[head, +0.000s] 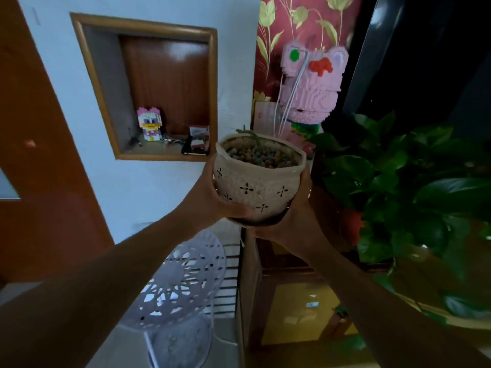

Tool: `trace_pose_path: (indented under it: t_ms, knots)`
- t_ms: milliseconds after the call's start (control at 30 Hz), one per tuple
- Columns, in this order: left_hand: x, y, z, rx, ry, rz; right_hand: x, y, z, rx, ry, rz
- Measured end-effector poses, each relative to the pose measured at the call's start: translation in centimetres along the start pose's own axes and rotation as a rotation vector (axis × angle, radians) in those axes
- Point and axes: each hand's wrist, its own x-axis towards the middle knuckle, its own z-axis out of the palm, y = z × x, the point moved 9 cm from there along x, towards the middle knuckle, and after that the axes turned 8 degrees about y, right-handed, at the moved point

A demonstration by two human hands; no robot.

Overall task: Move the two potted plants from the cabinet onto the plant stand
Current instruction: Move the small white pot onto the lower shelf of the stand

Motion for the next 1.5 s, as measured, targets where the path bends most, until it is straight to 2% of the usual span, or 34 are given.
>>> trace_pose_path:
  t_ms: [367, 533, 667, 1000, 1500]
  knots:
    - [-7.3, 5.6, 0.6, 0.14, 0.16, 0.062, -3.3, -4.1, -0.3, 0.151, -0.182, -0.049]
    - [-12.6, 5.3, 2.1, 0.172, 0.27, 0.008, -7.6, -4.0, -0.9, 0.223, -0.302, -0.045]
    - [-16.8, 3.8, 2.5, 0.215, 0.382, -0.071, -10.5, -3.5, -1.6, 0.174, -0.321, -0.097]
    - [-24.6, -4.2, 2.8, 0.192, 0.362, -0.19, -19.8, 3.0, 1.6, 0.106, -0.343, -0.003]
    - [-32.3, -21.1, 1.5, 0.074, 0.298, -0.324, -30.0, 15.9, 9.2, 0.138, -0.341, 0.084]
